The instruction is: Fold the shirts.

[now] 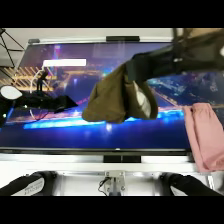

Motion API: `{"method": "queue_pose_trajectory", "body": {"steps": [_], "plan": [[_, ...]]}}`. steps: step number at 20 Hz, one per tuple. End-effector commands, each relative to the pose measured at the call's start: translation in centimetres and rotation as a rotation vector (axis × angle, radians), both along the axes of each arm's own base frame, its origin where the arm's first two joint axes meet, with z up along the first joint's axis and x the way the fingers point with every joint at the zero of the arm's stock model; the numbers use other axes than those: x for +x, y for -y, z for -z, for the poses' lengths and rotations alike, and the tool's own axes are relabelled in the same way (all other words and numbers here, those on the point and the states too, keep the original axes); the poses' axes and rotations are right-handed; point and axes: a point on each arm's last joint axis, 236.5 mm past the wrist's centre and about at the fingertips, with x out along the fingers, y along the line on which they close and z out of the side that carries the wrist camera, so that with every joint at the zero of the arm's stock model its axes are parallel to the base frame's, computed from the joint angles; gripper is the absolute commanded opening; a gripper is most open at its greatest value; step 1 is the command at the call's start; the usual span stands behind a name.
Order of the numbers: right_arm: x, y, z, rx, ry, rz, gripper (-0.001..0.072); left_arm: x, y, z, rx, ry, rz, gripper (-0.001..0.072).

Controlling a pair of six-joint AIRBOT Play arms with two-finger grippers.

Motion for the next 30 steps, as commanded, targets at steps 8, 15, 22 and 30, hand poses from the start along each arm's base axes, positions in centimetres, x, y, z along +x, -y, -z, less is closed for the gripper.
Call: {"method": "queue_pose_trajectory", "body": {"steps": [8,15,22,30], "plan": [[0.2,2.5,-1.4,-0.042,0.077,0.074,0.0137,-4.7,3.6,-2.7,-0.184,-0.069,0.206,0.0689],[1.3,0.9,0.8,-0.053,0.014,0.037,0.0138,-0.3,9.2,-2.4,-0.338,0.013,0.085,0.0689],[0.8,1.4,1.7,-0.105,0.004,0.014,0.0137,1.0,6.4,0.8,-0.227,0.047,0.091,0.0689],[0.9,1.4,1.6,-0.103,0.008,0.015,0.0137,-1.5,11.6,0.1,-0.485,-0.062,0.112,0.0688]]}}
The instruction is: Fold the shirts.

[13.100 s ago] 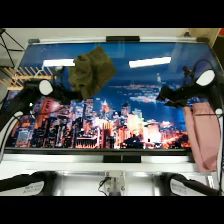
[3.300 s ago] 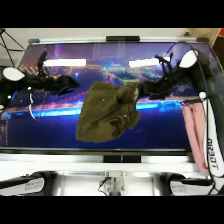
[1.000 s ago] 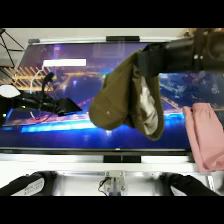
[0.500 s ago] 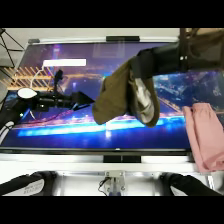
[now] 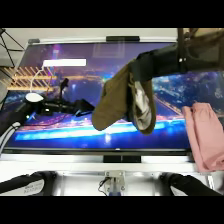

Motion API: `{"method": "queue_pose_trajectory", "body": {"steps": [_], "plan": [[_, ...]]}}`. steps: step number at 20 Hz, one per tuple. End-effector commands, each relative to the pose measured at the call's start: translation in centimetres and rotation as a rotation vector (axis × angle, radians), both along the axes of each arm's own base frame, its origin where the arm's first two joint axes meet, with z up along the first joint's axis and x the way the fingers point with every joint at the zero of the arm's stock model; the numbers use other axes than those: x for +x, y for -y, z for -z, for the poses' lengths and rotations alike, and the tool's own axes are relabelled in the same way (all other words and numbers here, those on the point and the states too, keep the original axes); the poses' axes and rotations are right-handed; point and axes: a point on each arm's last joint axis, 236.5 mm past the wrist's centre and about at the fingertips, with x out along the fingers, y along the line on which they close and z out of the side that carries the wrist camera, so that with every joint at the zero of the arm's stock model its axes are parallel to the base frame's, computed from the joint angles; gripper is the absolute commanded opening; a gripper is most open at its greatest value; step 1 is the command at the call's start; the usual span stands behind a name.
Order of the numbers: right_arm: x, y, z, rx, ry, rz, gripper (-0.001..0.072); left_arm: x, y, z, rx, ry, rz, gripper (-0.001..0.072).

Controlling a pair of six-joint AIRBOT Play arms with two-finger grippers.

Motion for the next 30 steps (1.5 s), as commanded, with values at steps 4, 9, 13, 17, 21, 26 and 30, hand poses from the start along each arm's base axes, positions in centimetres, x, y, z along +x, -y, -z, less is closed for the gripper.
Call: {"method": "queue_pose_trajectory", "body": {"steps": [4,9,13,17,21,26,30], "plan": [[0.0,0.0,0.0,-0.002,-0.001,-0.001,0.0137,1.7,5.1,-6.7,-0.428,-0.052,-0.097,0.0477],[0.4,0.5,0.2,-0.026,0.014,0.009,0.0138,5.3,0.4,-13.0,-0.669,0.080,-0.213,0.0043],[4.1,2.5,-1.8,-0.062,0.181,0.114,0.0138,8.7,-8.1,-17.8,-0.718,0.249,-0.397,0.0042],[10.9,1.7,-10.2,0.107,0.596,0.227,0.0137,10.4,-13.1,-26.5,-0.766,0.515,-0.459,0.0042],[12.5,0.3,-17.2,0.371,0.839,0.260,0.0137,7.6,-13.5,-37.6,-0.759,0.937,-0.365,0.0042],[8.3,0.5,-0.7,-0.006,0.225,0.148,0.0138,9.7,-13.2,-28.2,-0.090,0.824,-0.286,0.0040],[-1.0,-2.6,15.0,-0.089,-0.373,-0.091,0.0137,6.5,-13.6,-9.9,0.332,0.343,-0.166,0.0040]]}}
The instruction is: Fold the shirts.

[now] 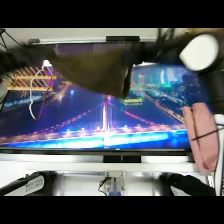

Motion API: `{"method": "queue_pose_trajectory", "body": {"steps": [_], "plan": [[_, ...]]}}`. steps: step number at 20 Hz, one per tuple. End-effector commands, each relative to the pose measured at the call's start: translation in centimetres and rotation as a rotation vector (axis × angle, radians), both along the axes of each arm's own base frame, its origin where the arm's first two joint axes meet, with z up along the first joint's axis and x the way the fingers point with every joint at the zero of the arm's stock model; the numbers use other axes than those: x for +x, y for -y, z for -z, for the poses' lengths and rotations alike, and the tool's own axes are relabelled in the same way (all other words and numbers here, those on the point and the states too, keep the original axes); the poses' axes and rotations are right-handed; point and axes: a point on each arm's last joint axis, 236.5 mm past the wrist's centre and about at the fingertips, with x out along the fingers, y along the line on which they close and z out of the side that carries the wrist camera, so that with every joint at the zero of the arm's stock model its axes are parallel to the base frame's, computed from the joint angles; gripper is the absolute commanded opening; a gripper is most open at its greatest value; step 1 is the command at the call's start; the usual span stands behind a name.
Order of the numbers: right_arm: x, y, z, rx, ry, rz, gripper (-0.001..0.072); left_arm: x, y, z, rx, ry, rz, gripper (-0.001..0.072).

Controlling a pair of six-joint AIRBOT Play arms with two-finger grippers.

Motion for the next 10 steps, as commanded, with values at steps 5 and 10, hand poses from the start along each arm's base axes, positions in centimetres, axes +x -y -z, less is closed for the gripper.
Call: {"method": "queue_pose_trajectory", "body": {"steps": [5,10], "plan": [[-21.3,-1.3,22.5,-0.139,-0.925,-0.263,0.0137,-13.1,-0.9,25.4,0.348,-0.712,0.030,0.0040],[-30.5,-2.4,26.7,-0.263,-1.062,-0.414,0.0137,-16.5,-0.2,25.9,0.333,-0.679,0.054,0.0041]]}}
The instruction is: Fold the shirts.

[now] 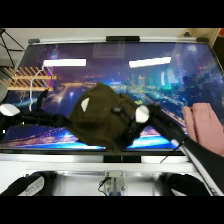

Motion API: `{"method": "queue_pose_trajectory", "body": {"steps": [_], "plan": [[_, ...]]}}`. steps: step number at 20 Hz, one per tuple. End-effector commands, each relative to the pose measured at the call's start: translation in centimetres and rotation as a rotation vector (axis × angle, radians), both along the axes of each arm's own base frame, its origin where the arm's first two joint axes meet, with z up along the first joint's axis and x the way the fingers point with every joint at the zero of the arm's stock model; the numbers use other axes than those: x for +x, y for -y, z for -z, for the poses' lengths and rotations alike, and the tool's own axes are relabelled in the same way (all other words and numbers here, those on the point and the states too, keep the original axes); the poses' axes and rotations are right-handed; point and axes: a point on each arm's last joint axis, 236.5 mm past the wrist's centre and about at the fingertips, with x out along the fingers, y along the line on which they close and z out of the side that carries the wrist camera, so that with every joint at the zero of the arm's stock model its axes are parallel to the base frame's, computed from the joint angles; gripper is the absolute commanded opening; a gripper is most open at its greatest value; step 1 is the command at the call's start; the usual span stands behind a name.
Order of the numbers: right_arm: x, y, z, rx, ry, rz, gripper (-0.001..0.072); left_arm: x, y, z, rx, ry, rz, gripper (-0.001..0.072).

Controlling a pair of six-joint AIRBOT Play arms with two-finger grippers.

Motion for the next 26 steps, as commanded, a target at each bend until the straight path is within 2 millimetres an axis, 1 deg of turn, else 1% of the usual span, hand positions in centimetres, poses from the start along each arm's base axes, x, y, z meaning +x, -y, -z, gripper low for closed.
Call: {"method": "queue_pose_trajectory", "body": {"steps": [1,2,4,6,7,8,9,10,11,12,13,14,15,16,17,18,19,20,21,22,23,26], "plan": [[-6.5,-0.7,1.3,-0.014,-0.119,-0.110,0.0137,-1.6,0.0,-0.3,0.017,0.049,0.009,0.0041],[-7.3,-1.3,0.6,0.015,-0.134,-0.118,0.0137,-0.9,-0.2,-1.9,0.024,0.105,0.005,0.0041],[-7.5,-2.2,-1.1,0.081,-0.123,-0.098,0.0137,0.5,-0.3,-5.0,0.033,0.205,0.004,0.0042],[-6.0,-3.0,-2.4,0.142,-0.019,-0.059,0.0152,1.6,-0.4,-7.4,0.041,0.271,0.006,0.0043],[-5.5,-3.3,-3.1,0.173,0.021,-0.041,0.0227,1.8,-0.8,-7.6,0.065,0.284,0.010,0.0043],[-5.2,-3.5,-3.9,0.198,0.048,-0.026,0.0469,1.6,-1.7,-6.8,0.121,0.276,0.026,0.0043],[-5.1,-3.4,-4.6,0.211,0.065,-0.015,0.0557,0.7,-3.2,-5.0,0.212,0.235,0.056,0.0043],[-4.7,-3.0,-5.3,0.215,0.078,0.014,0.0557,-0.1,-5.4,-3.1,0.315,0.166,0.057,0.0043],[-3.7,-2.3,-5.8,0.210,0.108,0.063,0.0559,-0.9,-8.0,-1.1,0.429,0.092,0.033,0.0044],[-2.2,-1.3,-6.3,0.199,0.149,0.119,0.0562,-1.4,-10.2,0.4,0.521,0.039,0.015,0.0044],[0.0,0.3,-6.5,0.168,0.203,0.206,0.0562,-1.6,-12.0,1.4,0.584,-0.004,-0.018,0.0045],[2.8,2.4,-6.2,0.114,0.267,0.316,0.0563,-1.1,-12.9,1.9,0.594,-0.030,-0.081,0.0046],[6.3,5.4,-5.6,0.027,0.335,0.463,0.0563,-0.1,-13.0,2.1,0.567,-0.037,-0.154,0.0053],[9.0,8.2,-4.9,-0.046,0.393,0.561,0.0564,1.0,-12.5,2.1,0.528,-0.020,-0.191,0.0166],[11.3,10.7,-4.1,-0.108,0.432,0.621,0.0667,2.0,-11.8,2.0,0.483,0.000,-0.222,0.0403],[12.7,12.7,-3.0,-0.154,0.423,0.671,0.0685,3.1,-11.2,1.6,0.441,0.020,-0.264,0.0616],[13.7,14.3,-1.5,-0.186,0.383,0.713,0.0685,4.2,-10.8,0.9,0.405,0.047,-0.301,0.0673],[14.3,15.1,0.0,-0.191,0.333,0.731,0.0685,5.0,-10.5,0.0,0.382,0.074,-0.317,0.0673],[14.8,15.4,1.4,-0.178,0.276,0.745,0.0686,5.7,-10.2,-1.0,0.363,0.098,-0.326,0.0673],[15.5,15.0,2.7,-0.134,0.218,0.758,0.0686,6.2,-9.9,-2.0,0.345,0.118,-0.331,0.0673],[16.1,14.3,3.7,-0.085,0.169,0.778,0.0686,6.6,-9.6,-3.0,0.326,0.133,-0.333,0.0673],[17.6,10.9,6.0,0.053,0.095,0.775,0.0686,7.5,-8.6,-5.1,0.265,0.167,-0.344,0.0672]]}}
